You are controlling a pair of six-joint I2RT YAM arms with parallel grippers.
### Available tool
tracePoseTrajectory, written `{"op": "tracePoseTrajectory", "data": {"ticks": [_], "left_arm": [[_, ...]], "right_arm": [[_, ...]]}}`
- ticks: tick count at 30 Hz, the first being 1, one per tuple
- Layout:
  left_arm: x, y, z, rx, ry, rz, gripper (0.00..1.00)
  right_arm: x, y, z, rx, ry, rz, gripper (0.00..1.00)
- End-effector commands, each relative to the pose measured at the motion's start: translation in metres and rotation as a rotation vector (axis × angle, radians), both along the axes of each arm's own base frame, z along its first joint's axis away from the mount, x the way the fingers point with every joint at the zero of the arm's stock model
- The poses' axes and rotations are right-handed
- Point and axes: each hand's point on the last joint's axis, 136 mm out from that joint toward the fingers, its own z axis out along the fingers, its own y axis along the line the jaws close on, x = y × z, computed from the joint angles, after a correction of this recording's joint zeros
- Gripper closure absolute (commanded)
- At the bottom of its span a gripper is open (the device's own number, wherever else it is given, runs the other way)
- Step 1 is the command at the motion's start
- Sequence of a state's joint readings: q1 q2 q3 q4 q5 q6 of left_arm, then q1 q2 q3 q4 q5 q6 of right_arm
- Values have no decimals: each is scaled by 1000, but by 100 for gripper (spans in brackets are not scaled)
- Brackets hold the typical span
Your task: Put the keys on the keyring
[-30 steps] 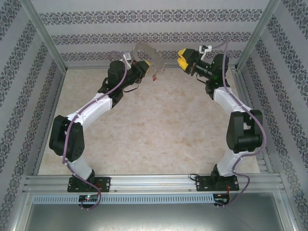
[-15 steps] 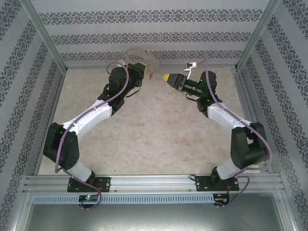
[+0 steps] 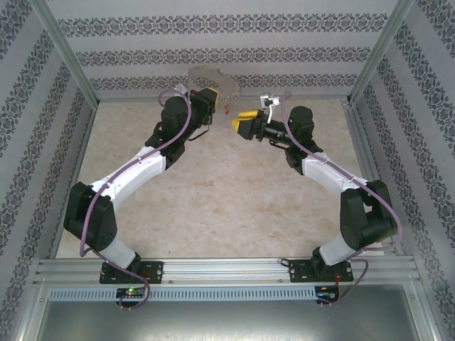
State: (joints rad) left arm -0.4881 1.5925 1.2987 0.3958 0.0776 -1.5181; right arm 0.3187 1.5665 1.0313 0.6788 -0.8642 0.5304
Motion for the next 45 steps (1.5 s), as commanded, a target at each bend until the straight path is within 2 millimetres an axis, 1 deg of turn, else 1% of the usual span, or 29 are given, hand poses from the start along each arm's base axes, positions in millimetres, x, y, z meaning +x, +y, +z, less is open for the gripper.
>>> {"op": "tracePoseTrajectory", "data": {"ticks": [1, 6, 12, 17, 21, 24, 32, 35, 39, 45], "left_arm": [[-9, -6, 46, -77, -90, -25, 100], [-12, -11, 52, -87, -99, -40, 100], [-14, -14, 56, -103, -105, -51, 100], [-18, -18, 61, -108, -115, -62, 100], [-19, -20, 62, -113, -116, -66, 100], [-20, -21, 61, -114, -116, -67, 100], [-18, -21, 61, -121, -119, -63, 100], [-17, -21, 61, -121, -120, -61, 100], [-17, -21, 62, -122, -123, -59, 100], [-16, -20, 61, -118, -121, -50, 100]], "right_arm": [[5, 7, 14, -10, -119, 2, 34], [15, 8, 14, -15, -134, -20, 34], [22, 10, 21, -9, -159, -38, 33], [35, 9, 24, -8, -173, -78, 33], [36, 14, 32, 3, -182, -52, 35], [33, 16, 34, 6, -185, -30, 42], [20, 13, 29, -3, -170, -13, 74], [14, 13, 27, -3, -160, 0, 80], [4, 15, 25, -5, -154, 24, 92], [-12, 19, 30, -2, -155, 63, 96]]}}
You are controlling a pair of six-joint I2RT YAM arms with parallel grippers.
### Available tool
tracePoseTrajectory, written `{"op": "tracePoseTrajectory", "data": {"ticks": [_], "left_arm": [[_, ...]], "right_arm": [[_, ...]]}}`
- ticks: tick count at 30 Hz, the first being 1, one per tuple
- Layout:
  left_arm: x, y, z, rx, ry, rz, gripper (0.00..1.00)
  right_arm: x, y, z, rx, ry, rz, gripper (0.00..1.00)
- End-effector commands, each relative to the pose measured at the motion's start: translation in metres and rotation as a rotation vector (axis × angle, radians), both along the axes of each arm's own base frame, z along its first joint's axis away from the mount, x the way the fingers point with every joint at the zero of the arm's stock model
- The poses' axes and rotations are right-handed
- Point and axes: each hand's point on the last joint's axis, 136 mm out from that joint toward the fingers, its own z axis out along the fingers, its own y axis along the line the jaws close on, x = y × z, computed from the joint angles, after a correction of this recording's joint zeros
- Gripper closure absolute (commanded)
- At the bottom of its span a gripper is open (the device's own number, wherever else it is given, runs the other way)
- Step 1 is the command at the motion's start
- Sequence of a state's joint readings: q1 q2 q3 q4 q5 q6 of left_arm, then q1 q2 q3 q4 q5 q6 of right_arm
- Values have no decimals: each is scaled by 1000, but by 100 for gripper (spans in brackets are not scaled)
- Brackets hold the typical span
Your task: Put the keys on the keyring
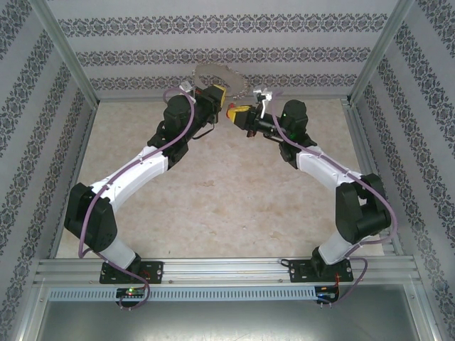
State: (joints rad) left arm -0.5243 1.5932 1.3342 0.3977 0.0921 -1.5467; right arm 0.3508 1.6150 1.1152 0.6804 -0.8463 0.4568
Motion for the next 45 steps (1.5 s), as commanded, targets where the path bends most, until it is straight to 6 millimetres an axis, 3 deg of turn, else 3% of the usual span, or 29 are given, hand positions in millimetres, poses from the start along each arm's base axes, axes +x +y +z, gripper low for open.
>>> {"op": "tracePoseTrajectory", "data": {"ticks": [1, 6, 15, 16, 17, 18, 21, 25, 30, 35, 42, 45], "left_arm": [[-5, -1, 42, -78, -99, 3, 100], [-5, -1, 42, -79, -100, 6, 100], [-5, 1, 42, -78, -100, 14, 100], [-5, 0, 42, -78, -101, 13, 100], [-5, 1, 43, -79, -101, 13, 100], [-5, 0, 42, -78, -102, 13, 100], [-5, 1, 44, -80, -106, 14, 100], [-6, 2, 44, -78, -106, 16, 100], [-6, 2, 43, -78, -104, 19, 100], [-6, 2, 43, -76, -104, 18, 100], [-5, 3, 40, -70, -97, 24, 100], [-5, 3, 39, -69, -95, 26, 100]], "right_arm": [[-23, 5, 16, 10, -53, 67, 96], [-41, 11, 16, 1, -37, 138, 95], [-45, 8, 4, -26, 17, 142, 93], [-46, 8, 2, -31, 25, 147, 84], [-46, 7, -2, -37, 39, 148, 67], [-45, 5, -4, -37, 46, 141, 61], [-43, -3, -9, -38, 57, 111, 56], [-38, -21, -2, -28, 37, 34, 55], [-34, -37, 22, 4, -8, -54, 59], [-36, -38, 45, 39, -45, -93, 61], [-23, -51, 67, 117, -13, -230, 71], [-27, -45, 73, 145, 1, -210, 73]]}}
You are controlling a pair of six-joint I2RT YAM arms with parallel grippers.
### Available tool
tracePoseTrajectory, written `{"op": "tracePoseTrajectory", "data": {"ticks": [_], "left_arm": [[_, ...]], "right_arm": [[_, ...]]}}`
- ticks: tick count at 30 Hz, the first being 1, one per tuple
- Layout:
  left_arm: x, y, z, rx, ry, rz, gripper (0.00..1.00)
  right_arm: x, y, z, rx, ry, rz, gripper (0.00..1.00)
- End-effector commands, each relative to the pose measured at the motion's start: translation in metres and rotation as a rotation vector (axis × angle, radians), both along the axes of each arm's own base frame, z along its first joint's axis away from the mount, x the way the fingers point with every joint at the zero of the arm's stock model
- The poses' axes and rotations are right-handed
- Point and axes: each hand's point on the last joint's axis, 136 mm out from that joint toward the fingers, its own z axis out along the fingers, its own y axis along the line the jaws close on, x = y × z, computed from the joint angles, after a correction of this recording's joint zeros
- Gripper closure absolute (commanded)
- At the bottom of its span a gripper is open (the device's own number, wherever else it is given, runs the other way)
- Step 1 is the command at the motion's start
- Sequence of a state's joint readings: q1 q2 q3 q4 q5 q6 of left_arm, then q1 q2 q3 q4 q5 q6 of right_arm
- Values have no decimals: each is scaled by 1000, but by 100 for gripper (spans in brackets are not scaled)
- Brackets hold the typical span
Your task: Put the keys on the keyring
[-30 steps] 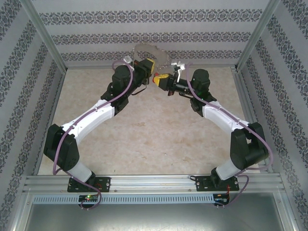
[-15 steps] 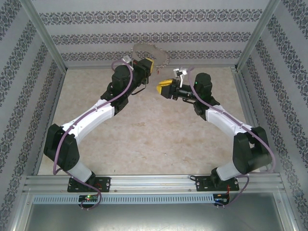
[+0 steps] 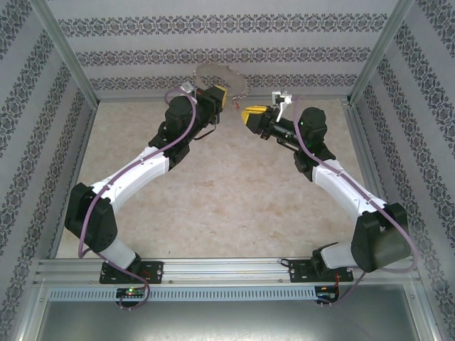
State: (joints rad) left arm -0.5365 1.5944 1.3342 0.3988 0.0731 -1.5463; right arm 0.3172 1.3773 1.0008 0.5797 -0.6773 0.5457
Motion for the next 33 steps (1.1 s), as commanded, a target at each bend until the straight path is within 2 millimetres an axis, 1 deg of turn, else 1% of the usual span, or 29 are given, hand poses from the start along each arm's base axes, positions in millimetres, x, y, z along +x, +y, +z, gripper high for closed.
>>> {"op": "tracePoseTrajectory", "data": {"ticks": [1, 3, 6, 10, 13, 17, 22, 26, 33], "left_arm": [[-4, 6, 39, -68, -95, 19, 100], [-3, 6, 39, -69, -96, 22, 100], [-4, 6, 40, -68, -97, 21, 100], [-3, 6, 40, -67, -96, 21, 100], [-4, 5, 40, -67, -95, 18, 100], [-5, 5, 41, -68, -98, 20, 100], [-5, 6, 41, -71, -98, 23, 100], [-4, 5, 39, -73, -95, 21, 100], [-3, 5, 38, -74, -94, 23, 100]], "right_arm": [[-10, 4, 42, 76, -70, -10, 73], [-17, 15, 43, 77, -73, 19, 73], [-20, 27, 46, 81, -75, 41, 73], [-16, 33, 48, 92, -63, 57, 74], [-9, 33, 51, 101, -60, 57, 74], [2, 28, 59, 136, -47, 66, 73], [11, 25, 62, 162, -20, 85, 72], [9, 23, 66, 176, -15, 102, 72], [-8, 22, 71, 191, 1, 145, 73]]}}
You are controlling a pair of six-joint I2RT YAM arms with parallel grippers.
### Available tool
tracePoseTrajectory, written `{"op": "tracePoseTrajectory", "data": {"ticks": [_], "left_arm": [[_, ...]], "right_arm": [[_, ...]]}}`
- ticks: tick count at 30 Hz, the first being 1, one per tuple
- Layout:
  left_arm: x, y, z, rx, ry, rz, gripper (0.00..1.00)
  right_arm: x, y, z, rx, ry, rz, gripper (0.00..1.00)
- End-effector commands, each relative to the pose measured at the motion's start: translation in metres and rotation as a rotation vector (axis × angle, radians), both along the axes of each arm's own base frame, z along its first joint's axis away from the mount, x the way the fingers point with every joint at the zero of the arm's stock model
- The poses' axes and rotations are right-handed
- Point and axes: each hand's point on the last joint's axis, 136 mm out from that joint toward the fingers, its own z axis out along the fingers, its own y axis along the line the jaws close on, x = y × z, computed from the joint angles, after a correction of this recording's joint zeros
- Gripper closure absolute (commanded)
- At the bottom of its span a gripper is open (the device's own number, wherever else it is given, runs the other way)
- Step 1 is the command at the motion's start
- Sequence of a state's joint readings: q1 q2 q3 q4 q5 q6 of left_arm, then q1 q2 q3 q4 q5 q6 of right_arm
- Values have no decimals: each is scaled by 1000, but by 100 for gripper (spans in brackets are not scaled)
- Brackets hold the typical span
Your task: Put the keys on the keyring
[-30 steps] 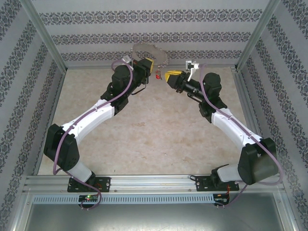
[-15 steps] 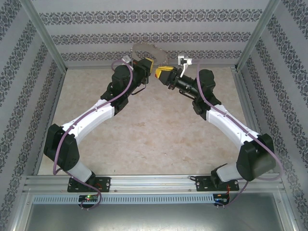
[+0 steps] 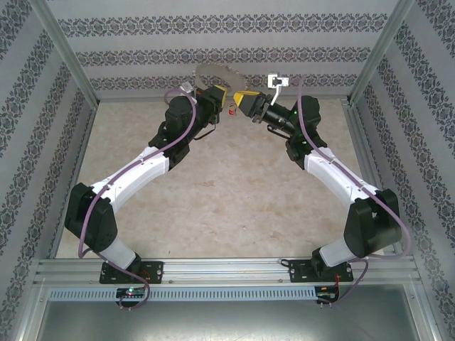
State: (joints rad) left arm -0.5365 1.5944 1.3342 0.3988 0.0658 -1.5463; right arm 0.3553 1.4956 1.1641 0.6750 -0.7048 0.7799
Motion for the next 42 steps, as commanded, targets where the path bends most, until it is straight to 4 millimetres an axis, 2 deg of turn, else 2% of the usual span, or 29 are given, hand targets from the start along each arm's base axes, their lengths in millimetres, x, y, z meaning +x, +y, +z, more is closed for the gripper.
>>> {"op": "tracePoseTrajectory", "data": {"ticks": [1, 11, 27, 36, 42], "left_arm": [[-3, 3, 38, -73, -94, 15, 100], [-4, 4, 39, -76, -97, 17, 100], [-3, 4, 37, -78, -96, 16, 100], [-3, 4, 36, -80, -94, 15, 100], [-3, 3, 36, -81, -93, 13, 100]], "right_arm": [[-22, -3, 26, 36, -62, 46, 73], [-27, -2, 11, 29, -14, 61, 73], [0, -2, -11, 20, 43, 39, 72], [11, -10, -8, 25, 31, -1, 65], [14, -8, -6, 25, 32, 11, 64]]}}
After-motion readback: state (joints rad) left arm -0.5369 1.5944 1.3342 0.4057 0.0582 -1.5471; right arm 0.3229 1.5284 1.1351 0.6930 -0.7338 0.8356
